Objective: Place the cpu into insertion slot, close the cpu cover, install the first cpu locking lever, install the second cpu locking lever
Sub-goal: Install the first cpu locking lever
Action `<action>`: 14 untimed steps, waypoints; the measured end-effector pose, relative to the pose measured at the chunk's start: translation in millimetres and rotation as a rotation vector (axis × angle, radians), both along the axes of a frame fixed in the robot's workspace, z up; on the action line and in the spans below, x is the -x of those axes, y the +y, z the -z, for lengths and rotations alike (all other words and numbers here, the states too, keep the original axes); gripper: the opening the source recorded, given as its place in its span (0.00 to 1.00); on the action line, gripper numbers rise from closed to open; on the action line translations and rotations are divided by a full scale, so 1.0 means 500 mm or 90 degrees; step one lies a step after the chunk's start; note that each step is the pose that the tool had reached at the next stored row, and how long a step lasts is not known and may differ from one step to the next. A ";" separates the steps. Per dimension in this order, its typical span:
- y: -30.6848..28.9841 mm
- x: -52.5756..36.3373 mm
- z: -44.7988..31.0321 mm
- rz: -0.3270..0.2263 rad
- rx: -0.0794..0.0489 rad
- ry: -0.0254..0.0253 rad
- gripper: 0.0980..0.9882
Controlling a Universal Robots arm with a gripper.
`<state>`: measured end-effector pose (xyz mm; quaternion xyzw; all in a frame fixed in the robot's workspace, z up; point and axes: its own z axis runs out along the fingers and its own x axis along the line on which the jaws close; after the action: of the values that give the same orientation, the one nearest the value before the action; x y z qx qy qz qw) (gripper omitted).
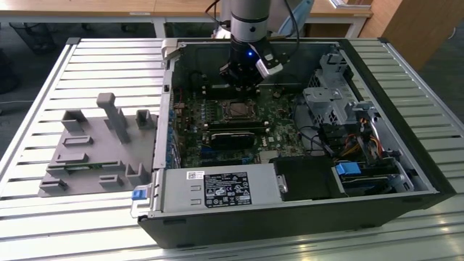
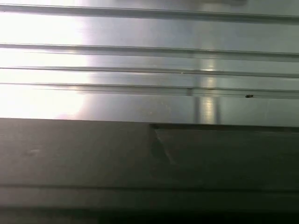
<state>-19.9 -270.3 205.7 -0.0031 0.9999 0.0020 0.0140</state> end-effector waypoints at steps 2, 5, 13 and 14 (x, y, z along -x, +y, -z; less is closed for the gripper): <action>0.000 0.000 -0.005 0.000 0.000 -0.0001 0.01; -0.001 0.000 -0.013 0.000 -0.002 0.0000 0.01; -0.011 0.000 -0.018 0.000 -0.015 -0.0001 0.01; -0.013 0.000 -0.018 0.000 -0.017 -0.0001 0.01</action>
<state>-20.0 -276.5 214.9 -0.0029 0.9998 0.0155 0.0141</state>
